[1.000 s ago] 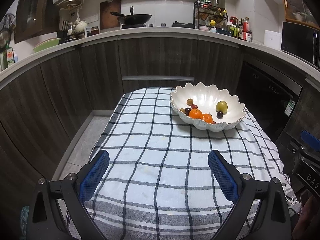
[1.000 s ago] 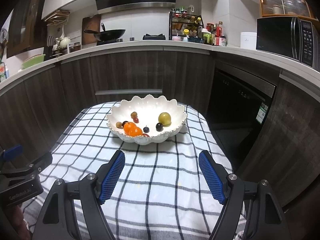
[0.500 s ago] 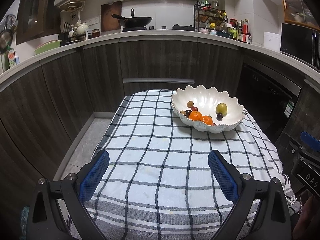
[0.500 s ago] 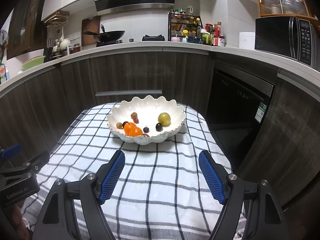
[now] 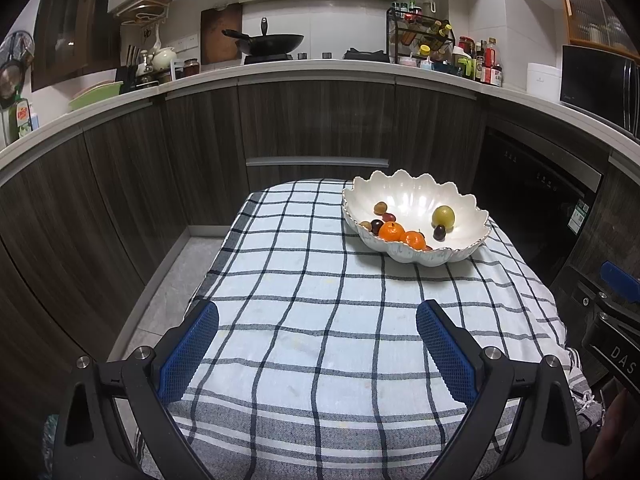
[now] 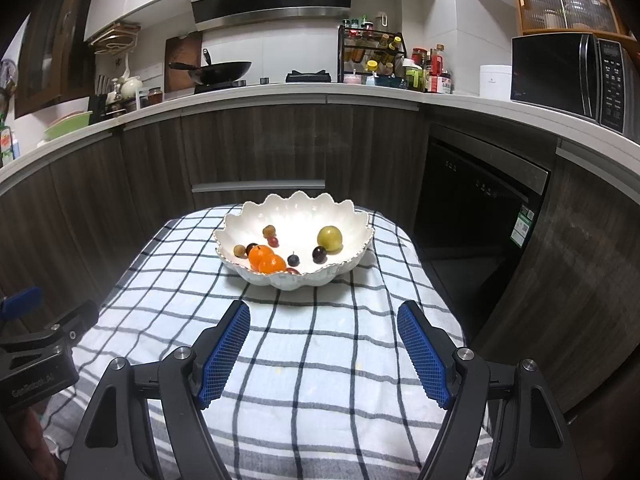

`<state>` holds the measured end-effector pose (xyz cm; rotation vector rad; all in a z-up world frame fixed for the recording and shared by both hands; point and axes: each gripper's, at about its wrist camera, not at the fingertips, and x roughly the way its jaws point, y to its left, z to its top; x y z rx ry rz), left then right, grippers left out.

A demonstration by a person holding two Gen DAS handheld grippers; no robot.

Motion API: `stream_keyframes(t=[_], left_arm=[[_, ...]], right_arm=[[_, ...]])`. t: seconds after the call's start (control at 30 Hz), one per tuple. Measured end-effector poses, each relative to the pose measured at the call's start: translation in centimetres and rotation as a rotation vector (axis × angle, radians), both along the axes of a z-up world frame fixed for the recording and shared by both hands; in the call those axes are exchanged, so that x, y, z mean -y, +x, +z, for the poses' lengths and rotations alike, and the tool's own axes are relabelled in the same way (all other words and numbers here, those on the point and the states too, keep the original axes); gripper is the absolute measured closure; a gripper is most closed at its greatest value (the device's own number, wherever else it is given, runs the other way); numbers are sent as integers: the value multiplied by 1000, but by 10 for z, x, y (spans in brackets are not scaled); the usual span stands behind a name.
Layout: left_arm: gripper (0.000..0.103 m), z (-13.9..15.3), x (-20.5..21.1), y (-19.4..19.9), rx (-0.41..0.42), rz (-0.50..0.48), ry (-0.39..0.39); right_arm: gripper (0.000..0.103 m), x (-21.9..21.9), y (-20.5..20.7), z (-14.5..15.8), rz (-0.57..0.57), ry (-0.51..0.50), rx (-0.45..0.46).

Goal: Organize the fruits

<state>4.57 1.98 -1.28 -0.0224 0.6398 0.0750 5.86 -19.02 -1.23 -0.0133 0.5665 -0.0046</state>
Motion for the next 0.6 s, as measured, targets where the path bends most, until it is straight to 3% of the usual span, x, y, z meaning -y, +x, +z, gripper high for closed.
stream_keyframes(t=[0.6], left_arm=[[2,0,2,-3,11,2,16]], right_arm=[[26,3,0,4,-3,8,8]])
